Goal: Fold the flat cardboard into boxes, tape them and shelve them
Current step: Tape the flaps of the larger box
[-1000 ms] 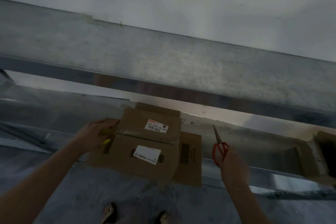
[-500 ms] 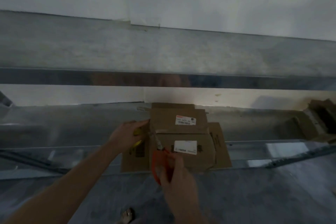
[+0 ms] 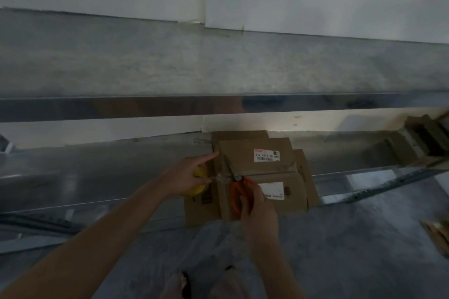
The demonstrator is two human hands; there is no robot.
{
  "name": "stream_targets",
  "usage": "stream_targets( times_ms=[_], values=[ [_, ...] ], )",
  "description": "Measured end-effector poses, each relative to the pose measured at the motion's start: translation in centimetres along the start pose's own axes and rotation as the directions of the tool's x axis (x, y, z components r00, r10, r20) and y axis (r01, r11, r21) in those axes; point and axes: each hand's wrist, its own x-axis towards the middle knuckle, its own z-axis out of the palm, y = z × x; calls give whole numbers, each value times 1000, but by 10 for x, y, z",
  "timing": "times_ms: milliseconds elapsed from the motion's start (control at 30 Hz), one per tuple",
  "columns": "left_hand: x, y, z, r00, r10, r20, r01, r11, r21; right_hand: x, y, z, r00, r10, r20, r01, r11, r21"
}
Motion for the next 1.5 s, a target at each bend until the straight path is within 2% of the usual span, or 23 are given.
stream_targets(
  times_ms=[200,367,533,733,833,933,1067,1133,1200,1267,1500],
  values=[
    [1,3,-15,999,-19,47,19,1000,-11,12,-3,1,1000,-13,-14,14,998,55],
    [2,4,-7,995,-7,96,-6,991,130,8,1,3,999,-20,-28,23,994,109],
    [9,9,-5,993,77,88,-96,969,229,2,6,6,999,-22,-35,26,993,117],
    [19,4,-7,987,-26,160,3,990,140,8,5,6,999,-20,-38,22,998,52],
    [23,2,-9,983,-61,172,47,995,82,4,6,-2,998,38,-48,-40,998,-42],
    [26,3,-12,974,-119,194,110,992,57,-10,9,-15,993,107,-48,-110,993,-48],
    [32,5,-18,947,-147,286,132,989,69,-46,3,-26,983,184,15,-185,979,87],
    [32,5,-21,931,-156,330,143,988,63,-67,-3,-14,967,225,123,-244,954,174],
    [32,6,-24,921,-162,353,149,987,64,-84,-9,6,923,283,262,-353,893,279],
    [32,7,-25,916,-164,367,153,987,58,-90,-11,26,881,328,342,-440,833,335],
    [31,9,-27,910,-165,380,175,985,8,-61,-12,46,840,368,398,-517,765,383]
  ],
)
